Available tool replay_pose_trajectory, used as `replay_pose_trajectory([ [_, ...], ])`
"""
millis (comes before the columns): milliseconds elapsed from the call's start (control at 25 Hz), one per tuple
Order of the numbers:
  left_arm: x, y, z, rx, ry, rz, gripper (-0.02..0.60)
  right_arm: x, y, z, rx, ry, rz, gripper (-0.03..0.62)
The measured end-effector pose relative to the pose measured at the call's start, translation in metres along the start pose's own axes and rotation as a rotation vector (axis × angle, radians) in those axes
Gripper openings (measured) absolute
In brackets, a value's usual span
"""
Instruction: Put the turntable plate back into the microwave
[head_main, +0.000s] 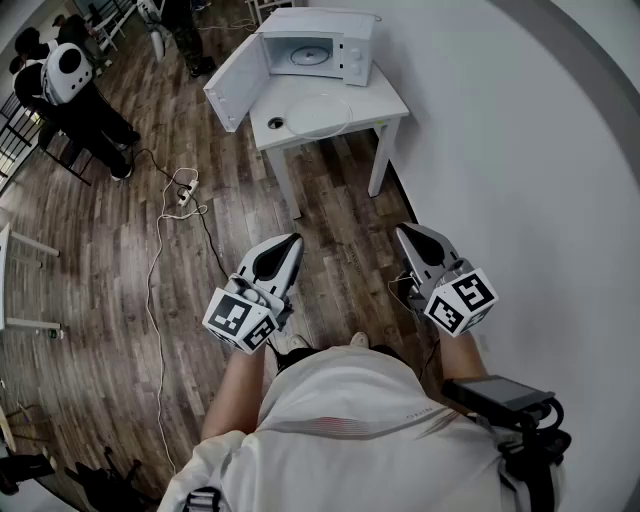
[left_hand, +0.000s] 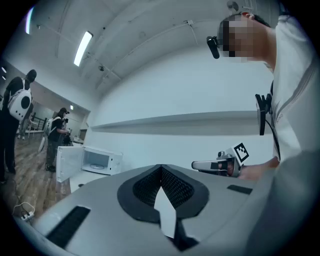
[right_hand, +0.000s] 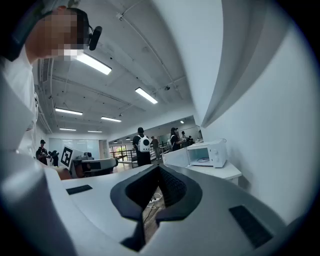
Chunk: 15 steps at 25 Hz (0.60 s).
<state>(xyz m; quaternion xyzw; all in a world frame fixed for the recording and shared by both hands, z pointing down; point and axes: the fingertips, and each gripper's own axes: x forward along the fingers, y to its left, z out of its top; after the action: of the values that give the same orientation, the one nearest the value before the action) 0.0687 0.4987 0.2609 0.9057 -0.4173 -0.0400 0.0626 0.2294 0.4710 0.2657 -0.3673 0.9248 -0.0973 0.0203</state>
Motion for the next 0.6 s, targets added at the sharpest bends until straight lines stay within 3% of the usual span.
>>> replay_pose_trajectory([
  [360,0.036,-0.031,-0.02,0.009,0.022,0.043,0.009,-0.017,-0.046,-0.011,0.009,0.019,0.033,-0.003],
  [600,0.051,-0.02,-0.026,-0.021,0.013,0.064,0.009,-0.006,-0.061,-0.014,0.006,0.021,0.054,-0.005],
])
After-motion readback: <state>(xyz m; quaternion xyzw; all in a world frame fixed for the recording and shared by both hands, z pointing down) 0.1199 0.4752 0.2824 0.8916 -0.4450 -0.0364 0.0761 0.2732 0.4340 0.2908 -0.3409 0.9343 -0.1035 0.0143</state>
